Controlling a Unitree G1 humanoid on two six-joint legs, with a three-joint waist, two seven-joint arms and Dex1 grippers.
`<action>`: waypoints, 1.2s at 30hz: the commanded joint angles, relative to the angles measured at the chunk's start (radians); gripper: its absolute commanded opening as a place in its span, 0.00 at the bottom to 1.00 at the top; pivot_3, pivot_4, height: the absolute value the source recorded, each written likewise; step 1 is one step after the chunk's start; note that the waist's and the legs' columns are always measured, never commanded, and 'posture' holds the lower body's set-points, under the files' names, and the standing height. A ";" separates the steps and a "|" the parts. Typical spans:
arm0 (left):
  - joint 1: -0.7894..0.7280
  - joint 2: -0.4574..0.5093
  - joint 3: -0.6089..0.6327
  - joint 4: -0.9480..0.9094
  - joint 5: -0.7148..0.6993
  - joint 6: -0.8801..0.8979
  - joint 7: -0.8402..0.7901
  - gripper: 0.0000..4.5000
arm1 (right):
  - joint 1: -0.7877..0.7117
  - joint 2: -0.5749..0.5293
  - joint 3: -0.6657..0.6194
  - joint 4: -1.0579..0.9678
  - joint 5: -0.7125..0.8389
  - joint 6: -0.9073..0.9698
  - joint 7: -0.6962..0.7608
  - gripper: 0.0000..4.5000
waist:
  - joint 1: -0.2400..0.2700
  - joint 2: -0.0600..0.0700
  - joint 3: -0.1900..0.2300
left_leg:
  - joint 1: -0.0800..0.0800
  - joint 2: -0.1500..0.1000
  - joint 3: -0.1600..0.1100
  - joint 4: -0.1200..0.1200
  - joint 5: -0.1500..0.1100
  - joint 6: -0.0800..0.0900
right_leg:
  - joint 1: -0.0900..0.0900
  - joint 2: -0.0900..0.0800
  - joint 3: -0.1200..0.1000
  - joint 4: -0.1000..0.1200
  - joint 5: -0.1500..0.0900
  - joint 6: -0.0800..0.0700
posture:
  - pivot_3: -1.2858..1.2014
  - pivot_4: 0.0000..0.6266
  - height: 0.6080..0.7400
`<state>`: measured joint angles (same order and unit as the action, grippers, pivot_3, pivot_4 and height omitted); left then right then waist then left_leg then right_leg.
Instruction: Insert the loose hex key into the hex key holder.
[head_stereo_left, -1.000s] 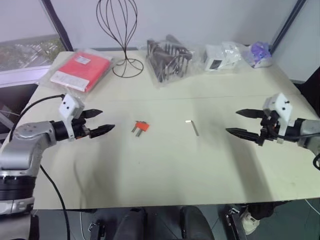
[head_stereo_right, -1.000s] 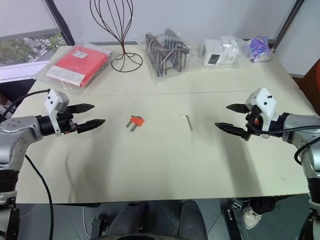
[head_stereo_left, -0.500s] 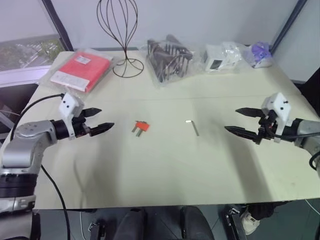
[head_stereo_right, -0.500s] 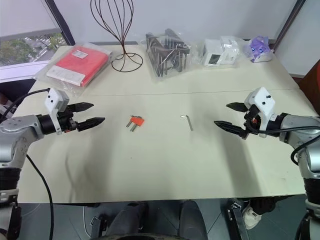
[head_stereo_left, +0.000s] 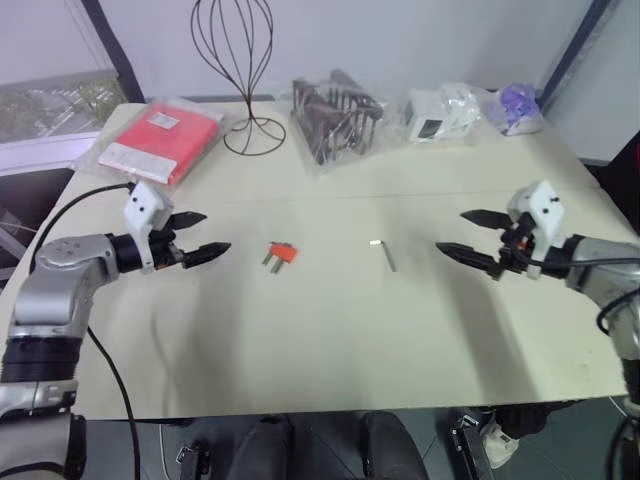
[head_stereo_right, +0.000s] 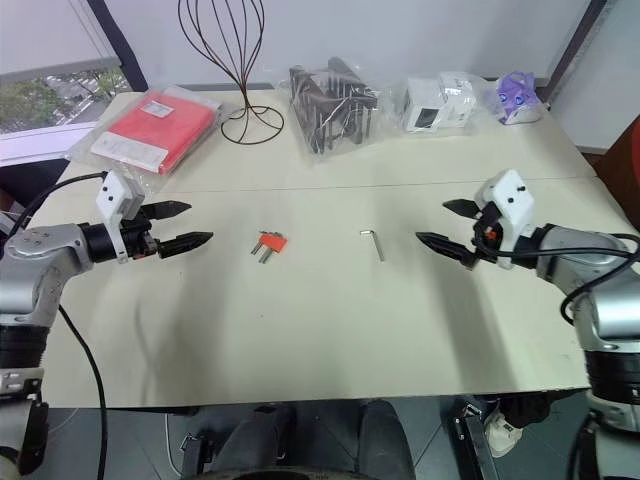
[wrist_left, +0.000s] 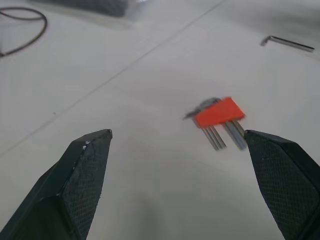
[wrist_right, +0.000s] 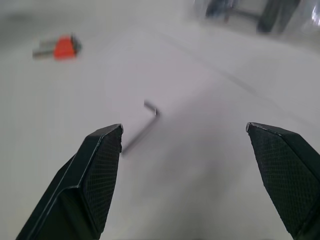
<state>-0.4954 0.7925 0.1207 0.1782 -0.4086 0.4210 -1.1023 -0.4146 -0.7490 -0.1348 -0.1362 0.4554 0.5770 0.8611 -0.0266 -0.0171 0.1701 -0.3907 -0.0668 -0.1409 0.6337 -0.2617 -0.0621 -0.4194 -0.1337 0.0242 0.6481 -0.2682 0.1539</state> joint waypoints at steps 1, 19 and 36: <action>-0.049 0.066 -0.037 0.007 0.010 -0.042 -0.129 0.98 | -0.090 0.130 0.145 -0.002 -0.067 -0.055 -0.061 0.91 | -0.008 0.000 0.000 | 0.000 0.000 0.000 0.000 0.000 0.000 | 0.000 0.000 0.000 0.000 0.000 0.000 | 0.52 0.24 1.00; 0.095 0.146 0.008 -0.121 0.011 -0.003 -0.124 0.98 | -0.343 0.644 0.483 0.668 -0.436 -0.472 -0.178 0.91 | -0.044 0.000 0.000 | -0.002 0.000 -0.001 -0.003 0.003 -0.006 | -0.005 0.000 0.000 0.002 0.000 0.000 | 0.52 0.24 1.00; 0.134 0.127 0.012 -0.164 0.001 0.002 -0.049 1.00 | -0.388 0.704 0.444 0.911 -0.482 -0.570 -0.161 0.28 | -0.044 0.001 0.000 | -0.001 0.000 -0.001 -0.003 0.004 -0.007 | -0.005 0.000 0.000 0.002 0.000 0.000 | 0.52 0.24 1.00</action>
<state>-0.3476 0.9193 0.1077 0.0261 -0.4042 0.4430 -1.1543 -0.8080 -0.0404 0.3263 0.7648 -0.0184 -0.0056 0.7013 -0.0708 -0.0162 0.1699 -0.3916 -0.0667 -0.1422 0.6309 -0.2576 -0.0693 -0.4241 -0.1336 0.0241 0.6506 -0.2682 0.1536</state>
